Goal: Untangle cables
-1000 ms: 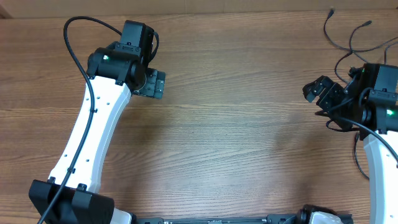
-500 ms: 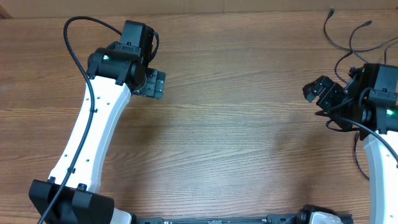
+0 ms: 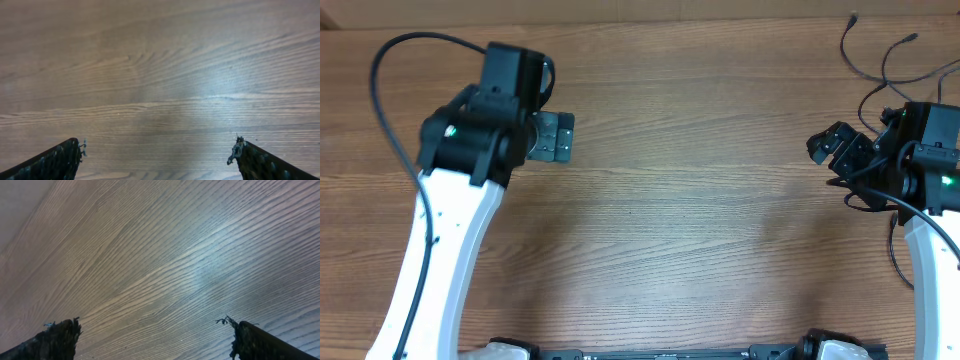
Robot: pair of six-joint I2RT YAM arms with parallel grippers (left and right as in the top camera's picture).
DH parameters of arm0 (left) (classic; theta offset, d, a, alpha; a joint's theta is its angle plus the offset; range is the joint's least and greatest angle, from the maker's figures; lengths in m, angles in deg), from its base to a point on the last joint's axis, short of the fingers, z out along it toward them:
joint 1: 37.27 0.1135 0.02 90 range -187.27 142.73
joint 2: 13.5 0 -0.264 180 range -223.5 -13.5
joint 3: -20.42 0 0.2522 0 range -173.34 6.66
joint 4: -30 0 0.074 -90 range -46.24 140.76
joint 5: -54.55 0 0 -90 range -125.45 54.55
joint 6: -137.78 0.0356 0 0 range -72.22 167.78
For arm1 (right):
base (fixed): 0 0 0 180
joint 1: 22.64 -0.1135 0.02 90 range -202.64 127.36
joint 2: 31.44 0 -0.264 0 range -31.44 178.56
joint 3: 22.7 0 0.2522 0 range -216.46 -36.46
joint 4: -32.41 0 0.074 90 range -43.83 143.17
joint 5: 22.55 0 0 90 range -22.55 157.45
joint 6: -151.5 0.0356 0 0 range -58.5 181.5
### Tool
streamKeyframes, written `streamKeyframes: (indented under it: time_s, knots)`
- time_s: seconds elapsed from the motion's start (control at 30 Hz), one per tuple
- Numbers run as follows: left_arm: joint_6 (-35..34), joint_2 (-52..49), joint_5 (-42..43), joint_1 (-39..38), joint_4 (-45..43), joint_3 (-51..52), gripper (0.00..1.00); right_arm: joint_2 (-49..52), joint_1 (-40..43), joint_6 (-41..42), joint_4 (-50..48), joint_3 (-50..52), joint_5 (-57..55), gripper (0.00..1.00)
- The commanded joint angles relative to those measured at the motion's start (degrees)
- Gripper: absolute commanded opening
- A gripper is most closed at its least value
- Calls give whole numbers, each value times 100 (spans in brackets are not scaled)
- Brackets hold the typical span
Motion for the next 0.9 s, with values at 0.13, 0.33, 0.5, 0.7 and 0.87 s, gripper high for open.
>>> streamKeyframes:
  time_s: [0.13, 0.33, 0.5, 0.7, 0.87]
  knots:
    - [85, 1108, -59, 0, -15, 20, 99, 7, -22, 4, -11, -76, 46, 100]
    - [85, 1853, -59, 0, -13, 20, 99, 7, -22, 4, -11, -76, 46, 100]
    - [85, 2339, -59, 0, -7, 26, 100, 7, -22, 4, -11, -76, 46, 100]
    - [85, 2841, -59, 153, 0, 662, 100, 7, -22, 4, -11, -76, 48, 100]
    - [111, 3720, -87, 199, 20, 2350, 100, 7, -22, 4, -11, -76, 46, 100]
